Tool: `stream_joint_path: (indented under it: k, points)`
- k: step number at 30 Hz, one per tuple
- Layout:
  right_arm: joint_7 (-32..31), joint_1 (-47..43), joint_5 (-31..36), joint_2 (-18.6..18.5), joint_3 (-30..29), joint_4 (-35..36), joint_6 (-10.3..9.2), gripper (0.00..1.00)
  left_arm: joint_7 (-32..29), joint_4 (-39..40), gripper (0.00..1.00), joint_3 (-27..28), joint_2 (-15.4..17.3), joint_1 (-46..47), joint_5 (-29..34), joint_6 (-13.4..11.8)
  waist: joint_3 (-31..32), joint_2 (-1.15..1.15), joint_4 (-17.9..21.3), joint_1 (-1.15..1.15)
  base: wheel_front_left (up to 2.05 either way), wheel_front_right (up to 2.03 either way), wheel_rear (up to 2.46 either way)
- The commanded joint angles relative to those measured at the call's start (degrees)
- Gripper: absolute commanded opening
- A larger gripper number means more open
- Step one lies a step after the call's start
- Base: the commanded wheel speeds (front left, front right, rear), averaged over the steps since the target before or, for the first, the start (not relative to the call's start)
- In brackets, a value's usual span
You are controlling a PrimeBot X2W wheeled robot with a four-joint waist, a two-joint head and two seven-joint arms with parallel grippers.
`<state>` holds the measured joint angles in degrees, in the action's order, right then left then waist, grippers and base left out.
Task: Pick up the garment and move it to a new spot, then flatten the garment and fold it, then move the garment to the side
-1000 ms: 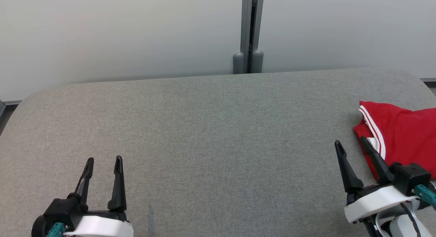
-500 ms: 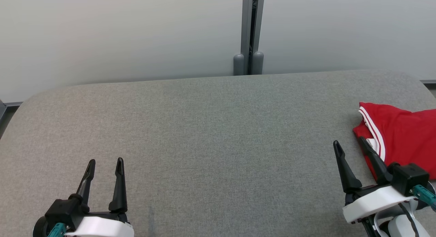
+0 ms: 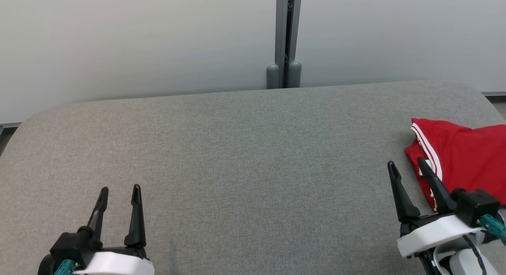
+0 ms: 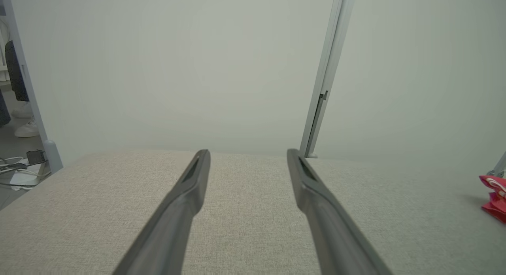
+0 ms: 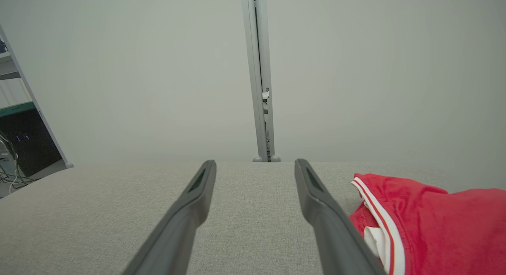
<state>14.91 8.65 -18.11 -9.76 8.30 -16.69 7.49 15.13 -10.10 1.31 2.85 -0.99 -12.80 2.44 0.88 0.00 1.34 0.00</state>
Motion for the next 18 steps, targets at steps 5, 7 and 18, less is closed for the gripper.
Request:
stream_joint_path:
  k: [5, 7, 18]
  points:
    - [-0.81, -1.29, -1.95, 0.98, -0.26, -1.24, 0.0, 0.0, -0.92, -2.28, 0.0, 0.28, -0.37, -0.04, -2.4, 0.15, -0.02, 0.0, 0.04, 0.0, 0.0, 0.0, 0.0]
    - [-1.43, -1.3, -4.06, 1.15, -0.7, -1.13, 0.0, 0.0, -1.67, -2.48, 0.0, 0.56, -0.35, 0.32, -4.62, 0.29, -0.03, 0.0, 0.02, 0.0, 0.0, 0.0, 0.0]
    - [-4.19, -1.42, -13.72, 1.91, -2.67, -0.51, 0.0, 0.0, -4.21, -2.36, 0.0, 0.98, -0.28, 1.15, -15.03, 0.97, -0.12, 0.0, -0.09, 0.0, 0.0, 0.0, 0.0]
